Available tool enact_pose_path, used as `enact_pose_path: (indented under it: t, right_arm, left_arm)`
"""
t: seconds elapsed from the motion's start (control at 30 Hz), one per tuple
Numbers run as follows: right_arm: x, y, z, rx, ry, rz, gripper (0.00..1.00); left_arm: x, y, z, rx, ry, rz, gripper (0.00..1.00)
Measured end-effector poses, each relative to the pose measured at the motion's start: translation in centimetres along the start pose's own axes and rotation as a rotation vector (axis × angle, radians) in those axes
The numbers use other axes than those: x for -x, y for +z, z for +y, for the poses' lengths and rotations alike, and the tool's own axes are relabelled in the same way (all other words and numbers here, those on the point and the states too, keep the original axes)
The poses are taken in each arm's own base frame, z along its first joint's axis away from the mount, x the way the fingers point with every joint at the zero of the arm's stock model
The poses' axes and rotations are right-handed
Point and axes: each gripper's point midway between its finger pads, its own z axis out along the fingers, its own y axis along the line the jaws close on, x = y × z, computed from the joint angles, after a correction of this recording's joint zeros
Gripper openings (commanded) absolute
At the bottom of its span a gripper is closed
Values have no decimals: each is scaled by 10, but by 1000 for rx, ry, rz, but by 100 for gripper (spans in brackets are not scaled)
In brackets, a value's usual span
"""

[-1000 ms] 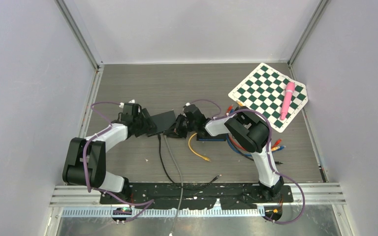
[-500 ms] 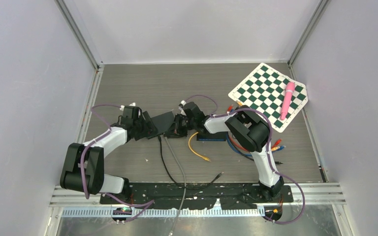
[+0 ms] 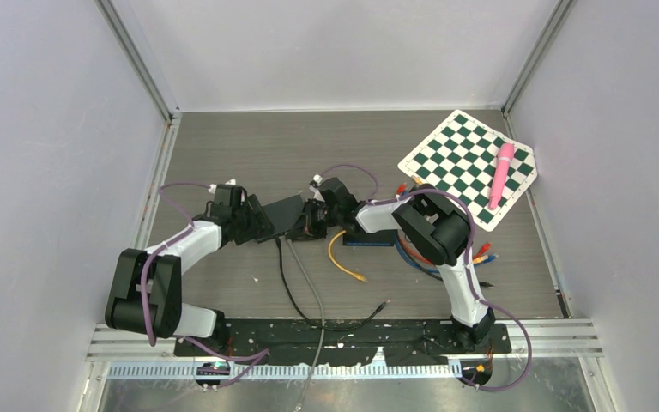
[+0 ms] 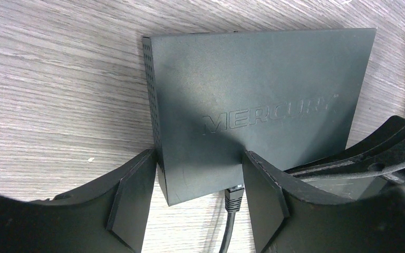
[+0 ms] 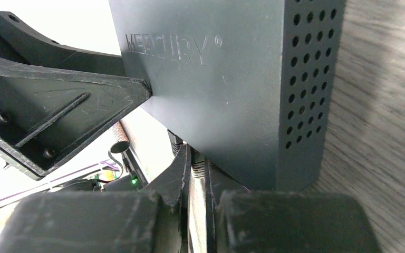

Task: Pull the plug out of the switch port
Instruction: Pull the connector from the switch port.

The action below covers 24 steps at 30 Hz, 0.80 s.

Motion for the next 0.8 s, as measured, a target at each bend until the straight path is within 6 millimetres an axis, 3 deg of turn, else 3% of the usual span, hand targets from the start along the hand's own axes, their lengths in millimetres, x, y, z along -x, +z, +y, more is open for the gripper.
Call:
enact_pose_path:
  t: [0.8]
  right_arm:
    - [-7, -3, -1, 84, 109, -24, 5]
  left_arm:
    - [-2, -1, 0, 5, -24, 8, 63]
